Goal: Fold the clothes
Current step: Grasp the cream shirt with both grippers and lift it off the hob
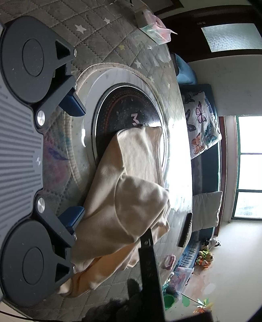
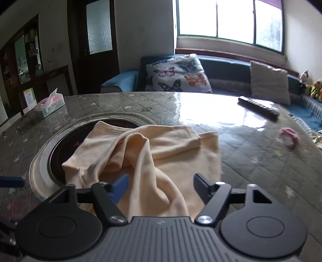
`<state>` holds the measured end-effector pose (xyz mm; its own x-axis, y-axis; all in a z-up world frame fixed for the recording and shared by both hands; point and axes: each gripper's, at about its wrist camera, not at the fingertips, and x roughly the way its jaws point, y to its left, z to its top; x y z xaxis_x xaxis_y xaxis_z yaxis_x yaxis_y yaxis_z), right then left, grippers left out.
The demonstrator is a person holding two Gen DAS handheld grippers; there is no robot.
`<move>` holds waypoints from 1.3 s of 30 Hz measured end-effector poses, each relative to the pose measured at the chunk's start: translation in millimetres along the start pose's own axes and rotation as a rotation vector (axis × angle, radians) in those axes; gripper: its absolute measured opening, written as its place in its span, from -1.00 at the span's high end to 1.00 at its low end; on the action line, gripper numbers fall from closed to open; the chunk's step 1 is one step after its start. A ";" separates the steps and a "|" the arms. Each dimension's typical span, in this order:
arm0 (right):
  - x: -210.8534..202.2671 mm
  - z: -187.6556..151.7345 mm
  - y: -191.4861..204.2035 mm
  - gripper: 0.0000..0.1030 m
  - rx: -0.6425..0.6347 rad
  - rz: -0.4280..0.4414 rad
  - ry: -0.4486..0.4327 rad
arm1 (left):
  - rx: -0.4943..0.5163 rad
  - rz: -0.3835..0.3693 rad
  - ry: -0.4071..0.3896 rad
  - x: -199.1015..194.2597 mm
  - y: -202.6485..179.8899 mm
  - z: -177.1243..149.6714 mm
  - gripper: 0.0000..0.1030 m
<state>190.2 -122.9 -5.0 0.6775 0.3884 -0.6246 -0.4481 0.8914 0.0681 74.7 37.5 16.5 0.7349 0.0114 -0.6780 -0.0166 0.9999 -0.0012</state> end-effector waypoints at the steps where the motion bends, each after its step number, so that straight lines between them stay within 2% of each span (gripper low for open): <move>1: 6.6 3.8 -0.1 -0.29 0.004 0.008 0.008 | -0.002 -0.001 0.000 1.0 1.4 1.7 -0.87; 5: 28.7 14.6 1.3 -0.12 -0.006 0.028 0.029 | -0.018 -0.012 0.001 7.0 7.3 12.0 -0.81; 6: 33.4 15.9 1.1 0.04 -0.009 0.033 0.037 | -0.021 -0.013 0.000 8.7 8.5 15.6 -0.80; 7: 38.7 17.2 1.1 0.11 -0.008 0.046 0.050 | -0.022 -0.012 -0.002 10.3 9.1 19.6 -0.78; 9: 45.7 17.3 -1.0 0.55 0.007 0.063 0.065 | -0.022 -0.011 -0.008 13.0 9.3 28.5 -0.78; 11: 45.8 15.4 -4.4 0.71 0.020 0.071 0.064 | -0.021 -0.013 -0.018 16.0 8.7 38.5 -0.78; 12: 43.5 14.1 -6.3 0.88 0.027 0.073 0.056 | -0.020 -0.012 -0.022 18.6 8.3 44.2 -0.78; 15: 32.6 10.9 -11.9 0.94 0.040 0.060 0.028 | -0.012 -0.010 -0.034 28.1 3.0 63.4 -0.77; 23: -11.1 -0.1 -34.3 0.95 0.064 0.006 -0.047 | 0.009 -0.054 -0.056 60.9 -19.7 119.0 -0.76; 27: -17.8 -8.7 -45.9 0.95 0.075 -0.010 -0.029 | 0.053 -0.062 -0.032 91.3 -36.2 137.4 -0.70; 31: -13.7 -18.5 -52.3 0.94 0.074 -0.012 0.005 | 0.085 -0.072 0.030 126.5 -47.3 145.9 -0.53; 33: -9.8 -21.1 -53.1 0.82 0.053 -0.013 0.025 | 0.085 -0.076 0.068 143.2 -49.0 147.3 -0.39; 35: -8.3 -21.7 -51.2 0.80 0.019 -0.016 0.027 | 0.076 -0.091 0.102 156.4 -47.4 147.2 -0.10; 36: -8.0 -20.9 -50.0 0.72 -0.003 -0.013 0.025 | 0.069 -0.099 0.117 161.3 -45.6 147.6 -0.02; 38: -6.6 -17.6 -47.3 0.49 -0.046 -0.010 0.022 | 0.063 -0.120 0.140 169.8 -44.0 147.1 0.28; 39: -5.9 -15.2 -44.7 0.41 -0.072 -0.001 0.022 | 0.060 -0.132 0.145 171.8 -43.3 146.4 0.33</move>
<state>197.4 -168.6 -16.2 0.6656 0.3816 -0.6413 -0.4886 0.8724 0.0119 300.9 -2.1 7.6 0.6231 -0.1169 -0.7734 0.1166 0.9916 -0.0560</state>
